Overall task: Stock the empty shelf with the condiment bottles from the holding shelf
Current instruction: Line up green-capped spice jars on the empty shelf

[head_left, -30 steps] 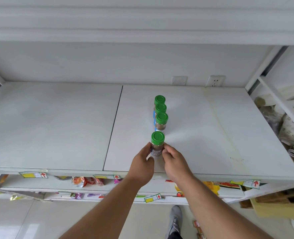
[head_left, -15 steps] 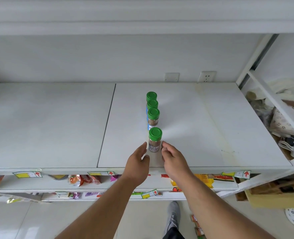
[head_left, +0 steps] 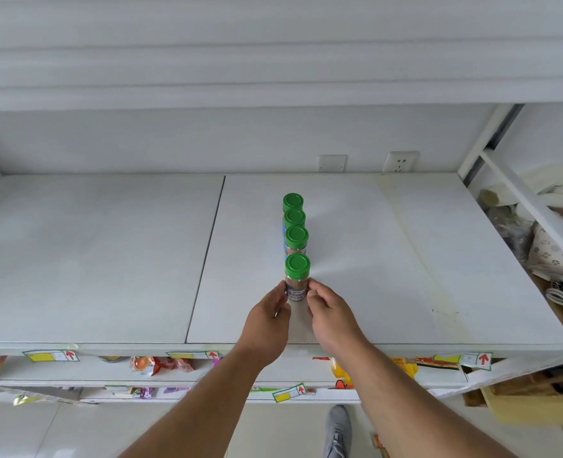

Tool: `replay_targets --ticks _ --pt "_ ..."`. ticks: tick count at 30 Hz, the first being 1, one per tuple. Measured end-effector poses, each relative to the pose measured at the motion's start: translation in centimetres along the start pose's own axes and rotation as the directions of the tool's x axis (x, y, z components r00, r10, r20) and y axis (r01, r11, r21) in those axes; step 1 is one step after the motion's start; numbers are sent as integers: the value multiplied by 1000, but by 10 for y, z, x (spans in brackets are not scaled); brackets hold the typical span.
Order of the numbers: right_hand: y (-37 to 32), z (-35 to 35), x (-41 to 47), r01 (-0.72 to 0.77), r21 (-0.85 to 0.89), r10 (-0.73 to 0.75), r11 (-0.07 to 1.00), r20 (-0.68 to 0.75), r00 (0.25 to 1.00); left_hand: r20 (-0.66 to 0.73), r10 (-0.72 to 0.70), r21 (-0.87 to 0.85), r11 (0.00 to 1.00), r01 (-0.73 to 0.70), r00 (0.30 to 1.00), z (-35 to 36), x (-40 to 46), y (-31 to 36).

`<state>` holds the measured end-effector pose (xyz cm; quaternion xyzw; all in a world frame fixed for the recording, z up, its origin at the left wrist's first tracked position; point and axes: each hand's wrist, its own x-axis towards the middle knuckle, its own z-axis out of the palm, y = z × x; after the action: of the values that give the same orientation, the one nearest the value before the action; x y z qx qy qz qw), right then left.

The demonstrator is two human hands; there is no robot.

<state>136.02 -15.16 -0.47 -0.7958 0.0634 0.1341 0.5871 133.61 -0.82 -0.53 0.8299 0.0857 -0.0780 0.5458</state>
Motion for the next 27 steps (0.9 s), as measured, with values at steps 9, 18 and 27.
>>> replay_targets --ticks 9,18,27 --pt "-4 1 14 -15 -17 15 1000 -14 1000 24 -29 -3 1000 29 999 -2 18 -1" --pt "-11 -1 16 -8 -13 8 1000 -22 1000 35 -56 -23 998 57 998 -1 19 5" --pt "-14 -7 -9 -76 -10 76 997 -12 997 -33 -126 -20 992 125 992 -9 2 9"
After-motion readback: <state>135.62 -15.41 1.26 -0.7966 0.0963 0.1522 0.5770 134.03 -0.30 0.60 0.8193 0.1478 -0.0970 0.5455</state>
